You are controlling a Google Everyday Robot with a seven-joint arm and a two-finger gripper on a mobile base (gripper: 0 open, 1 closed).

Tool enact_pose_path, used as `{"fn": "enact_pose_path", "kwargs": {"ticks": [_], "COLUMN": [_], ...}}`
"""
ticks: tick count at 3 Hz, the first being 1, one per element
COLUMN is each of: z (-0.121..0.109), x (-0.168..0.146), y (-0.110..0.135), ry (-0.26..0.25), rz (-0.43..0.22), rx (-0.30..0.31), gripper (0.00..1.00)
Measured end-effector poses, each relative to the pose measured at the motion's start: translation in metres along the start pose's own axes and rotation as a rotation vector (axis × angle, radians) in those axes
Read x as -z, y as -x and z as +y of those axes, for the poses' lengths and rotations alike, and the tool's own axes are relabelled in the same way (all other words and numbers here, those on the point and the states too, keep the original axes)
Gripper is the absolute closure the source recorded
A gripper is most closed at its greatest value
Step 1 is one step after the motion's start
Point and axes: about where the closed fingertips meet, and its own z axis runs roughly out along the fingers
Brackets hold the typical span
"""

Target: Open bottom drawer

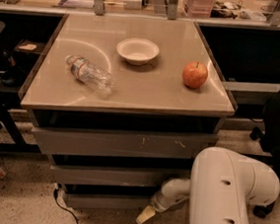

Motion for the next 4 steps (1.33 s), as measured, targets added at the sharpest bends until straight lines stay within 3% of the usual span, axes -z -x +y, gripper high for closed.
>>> {"fn": "enact_pose_path", "kwargs": {"ticks": [1, 2, 3, 4], "z": [0.001, 0.015, 0.017, 0.03], "x": [0.003, 0.02, 0.023, 0.035], "y": [0.001, -0.037, -0.042, -0.067], "ry": [0.001, 0.038, 0.042, 0.063], "rz": [0.0, 0.015, 0.019, 0.041], "rx": [0.0, -0.03, -0.036, -0.073], "gripper": [0.0, 0.0, 0.0, 0.0]}}
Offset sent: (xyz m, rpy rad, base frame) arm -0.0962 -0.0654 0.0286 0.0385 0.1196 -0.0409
